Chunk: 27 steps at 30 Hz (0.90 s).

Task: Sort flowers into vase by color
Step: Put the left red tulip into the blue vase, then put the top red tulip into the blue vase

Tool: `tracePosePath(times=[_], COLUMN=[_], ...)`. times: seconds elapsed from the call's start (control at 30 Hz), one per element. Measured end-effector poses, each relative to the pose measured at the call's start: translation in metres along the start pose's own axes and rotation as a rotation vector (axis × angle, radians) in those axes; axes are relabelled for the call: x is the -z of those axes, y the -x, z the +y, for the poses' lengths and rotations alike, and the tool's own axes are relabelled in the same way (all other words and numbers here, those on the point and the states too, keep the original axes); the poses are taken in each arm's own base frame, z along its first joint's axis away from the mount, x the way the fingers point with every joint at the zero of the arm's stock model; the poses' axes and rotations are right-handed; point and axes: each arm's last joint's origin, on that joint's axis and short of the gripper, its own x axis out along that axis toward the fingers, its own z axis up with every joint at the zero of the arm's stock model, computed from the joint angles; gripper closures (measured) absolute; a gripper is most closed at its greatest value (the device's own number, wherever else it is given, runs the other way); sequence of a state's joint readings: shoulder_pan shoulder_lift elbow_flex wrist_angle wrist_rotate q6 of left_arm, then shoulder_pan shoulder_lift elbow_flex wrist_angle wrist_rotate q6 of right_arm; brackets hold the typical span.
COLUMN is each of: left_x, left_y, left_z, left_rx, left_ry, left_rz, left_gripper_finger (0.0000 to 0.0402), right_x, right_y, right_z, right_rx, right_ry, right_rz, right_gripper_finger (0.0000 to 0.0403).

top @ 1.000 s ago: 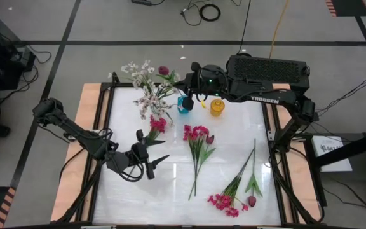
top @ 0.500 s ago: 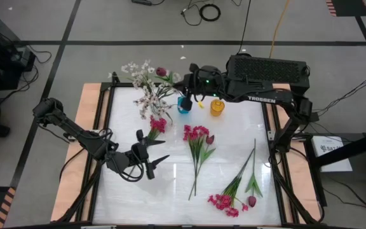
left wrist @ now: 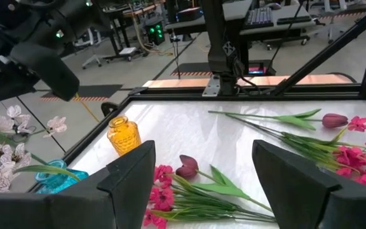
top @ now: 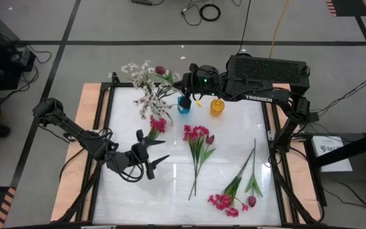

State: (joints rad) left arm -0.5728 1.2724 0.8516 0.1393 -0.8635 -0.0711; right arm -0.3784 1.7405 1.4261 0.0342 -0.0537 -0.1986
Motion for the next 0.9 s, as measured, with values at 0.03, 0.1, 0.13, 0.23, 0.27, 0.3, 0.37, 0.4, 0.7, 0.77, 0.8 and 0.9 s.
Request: tracePosePath(times=[0.03,0.1,0.13,0.23,0.27,0.3,0.37,0.4,0.7,0.77,0.8,0.9], left_x=[0.000,0.000,0.000,0.000,0.000,0.000,0.000,0.000,0.000,0.000,0.000,0.000], left_y=[0.000,0.000,0.000,0.000,0.000,0.000,0.000,0.000,0.000,0.000,0.000,0.000], left_z=[0.000,0.000,0.000,0.000,0.000,0.000,0.000,0.000,0.000,0.000,0.000,-0.001], left_rx=[0.000,0.000,0.000,0.000,0.000,0.000,0.000,0.000,0.001,0.009,0.015,0.037], left_ry=[0.000,0.000,0.000,0.000,0.000,0.000,0.001,0.001,0.001,0.000,0.001,0.001], left_rz=[0.000,0.000,0.000,0.000,0.000,0.000,0.000,0.000,0.000,0.000,0.001,0.002], left_gripper_finger=[0.0133,0.0133,0.0133,0.0133,0.0133,0.0133,0.0133,0.0133,0.0133,0.0133,0.0133,0.0133], right_x=[0.000,0.002,0.002,0.003,0.003,0.003,0.003,0.003,0.003,0.001,-0.001,-0.012], right_y=[0.000,0.000,0.000,0.001,0.001,0.001,0.001,0.001,0.001,0.005,0.009,0.030], right_z=[-0.002,-0.005,-0.006,-0.008,-0.008,-0.008,-0.008,-0.008,-0.008,-0.008,-0.007,-0.006], right_rx=[0.003,0.011,0.013,0.016,0.016,0.015,0.013,0.012,0.013,0.010,0.007,-0.001], right_ry=[-0.010,-0.030,-0.034,-0.041,-0.041,-0.045,-0.050,-0.051,-0.056,-0.063,-0.064,-0.064], right_rz=[0.003,0.008,0.010,0.020,0.020,0.020,0.018,0.018,0.019,0.034,0.037,0.060], right_gripper_finger=[0.0385,0.0382,0.0380,0.0372,0.0368,0.0364,0.0354,0.0348,0.0297,0.0286,0.0281,0.0267])
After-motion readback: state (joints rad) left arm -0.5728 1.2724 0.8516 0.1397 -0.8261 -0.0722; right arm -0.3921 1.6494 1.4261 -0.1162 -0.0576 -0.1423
